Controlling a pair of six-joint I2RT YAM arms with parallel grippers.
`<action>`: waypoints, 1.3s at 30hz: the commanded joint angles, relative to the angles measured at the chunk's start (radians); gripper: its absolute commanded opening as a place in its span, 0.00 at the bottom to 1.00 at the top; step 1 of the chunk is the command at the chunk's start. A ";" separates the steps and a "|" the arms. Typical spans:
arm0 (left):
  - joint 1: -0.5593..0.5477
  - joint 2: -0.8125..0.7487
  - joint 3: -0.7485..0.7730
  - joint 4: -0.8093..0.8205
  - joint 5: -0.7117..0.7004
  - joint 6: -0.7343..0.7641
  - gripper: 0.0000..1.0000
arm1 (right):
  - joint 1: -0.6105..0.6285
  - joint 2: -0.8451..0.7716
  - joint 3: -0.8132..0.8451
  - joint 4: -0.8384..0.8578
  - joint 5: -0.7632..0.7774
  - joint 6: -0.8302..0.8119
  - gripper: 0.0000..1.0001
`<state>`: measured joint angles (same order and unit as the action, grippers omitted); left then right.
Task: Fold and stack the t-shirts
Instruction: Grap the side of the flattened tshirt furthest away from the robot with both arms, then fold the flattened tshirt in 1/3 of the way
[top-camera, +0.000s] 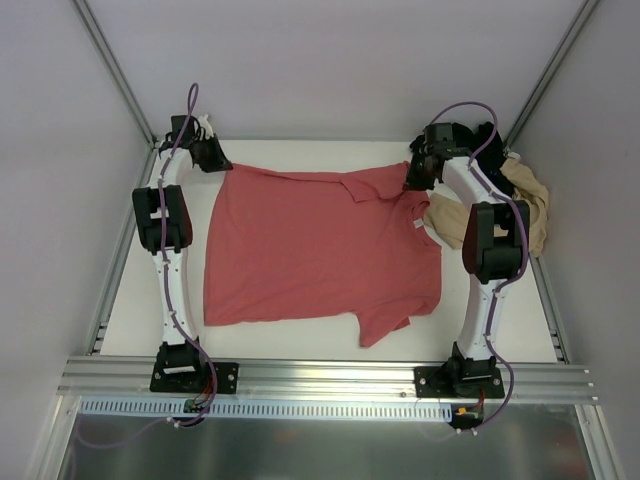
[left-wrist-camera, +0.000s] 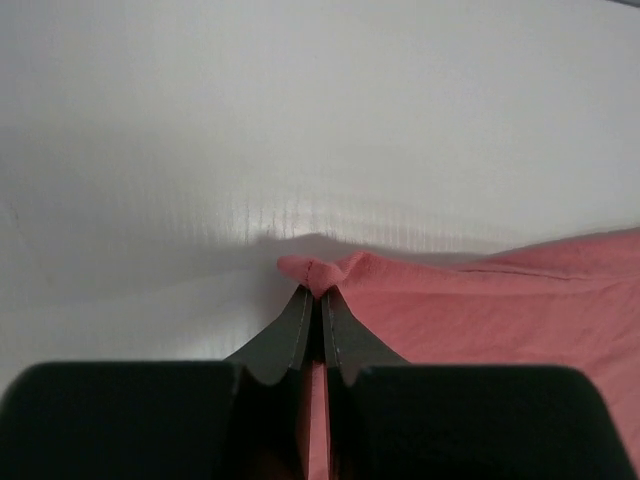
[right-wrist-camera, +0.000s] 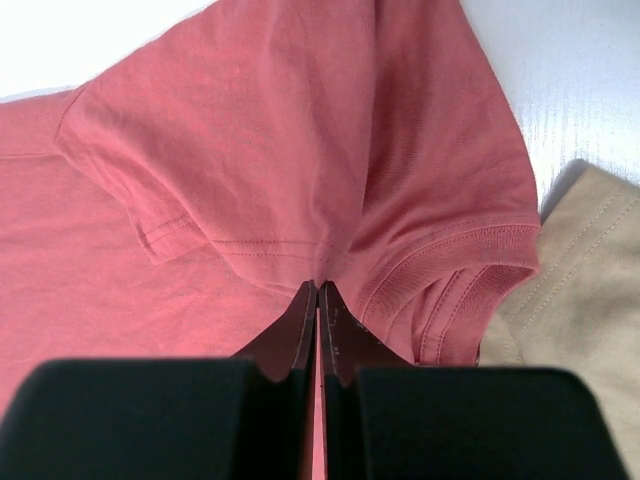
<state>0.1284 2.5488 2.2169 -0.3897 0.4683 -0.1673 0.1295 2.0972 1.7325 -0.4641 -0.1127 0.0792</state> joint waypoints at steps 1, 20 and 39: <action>0.004 -0.067 -0.080 0.066 0.007 0.000 0.00 | -0.005 -0.074 -0.010 0.004 -0.010 0.011 0.01; -0.001 -0.377 -0.398 0.140 0.016 -0.001 0.00 | -0.016 -0.255 -0.116 -0.018 0.015 0.005 0.00; -0.016 -0.582 -0.606 0.172 0.003 -0.001 0.00 | -0.050 -0.509 -0.343 -0.062 0.058 -0.002 0.00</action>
<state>0.1173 2.0598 1.6485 -0.2626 0.4667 -0.1722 0.0914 1.6650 1.4307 -0.5102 -0.0814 0.0776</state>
